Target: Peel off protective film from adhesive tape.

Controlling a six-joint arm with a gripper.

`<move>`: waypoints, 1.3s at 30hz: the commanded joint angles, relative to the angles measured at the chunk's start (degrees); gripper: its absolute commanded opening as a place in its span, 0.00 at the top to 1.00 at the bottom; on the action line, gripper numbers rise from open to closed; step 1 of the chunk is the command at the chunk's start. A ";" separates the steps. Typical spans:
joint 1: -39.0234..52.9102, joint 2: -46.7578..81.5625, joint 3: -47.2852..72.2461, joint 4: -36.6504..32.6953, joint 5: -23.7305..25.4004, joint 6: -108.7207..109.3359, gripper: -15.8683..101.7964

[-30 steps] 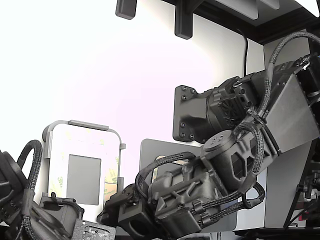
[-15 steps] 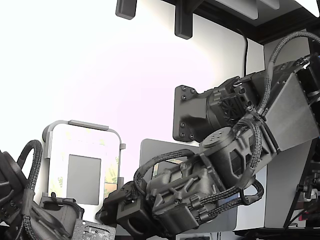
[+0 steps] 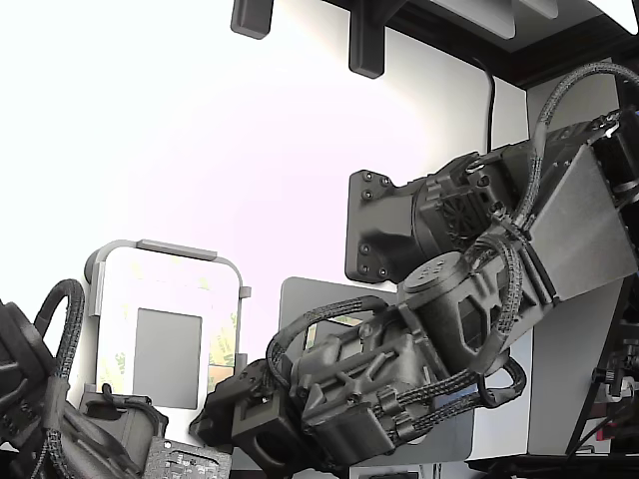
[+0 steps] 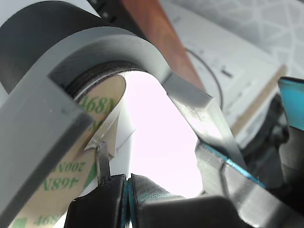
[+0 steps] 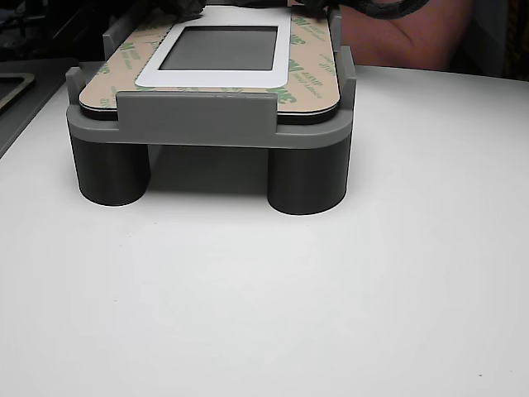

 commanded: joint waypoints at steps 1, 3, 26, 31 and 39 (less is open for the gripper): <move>-0.88 1.23 -1.58 -0.09 0.09 -0.26 0.95; -0.97 1.23 -1.67 0.00 0.26 -0.35 0.95; -2.81 24.08 -3.60 26.19 5.71 11.34 0.62; -7.47 32.87 -1.93 32.08 3.78 18.46 0.02; -14.68 40.08 -5.89 39.29 0.88 25.93 0.02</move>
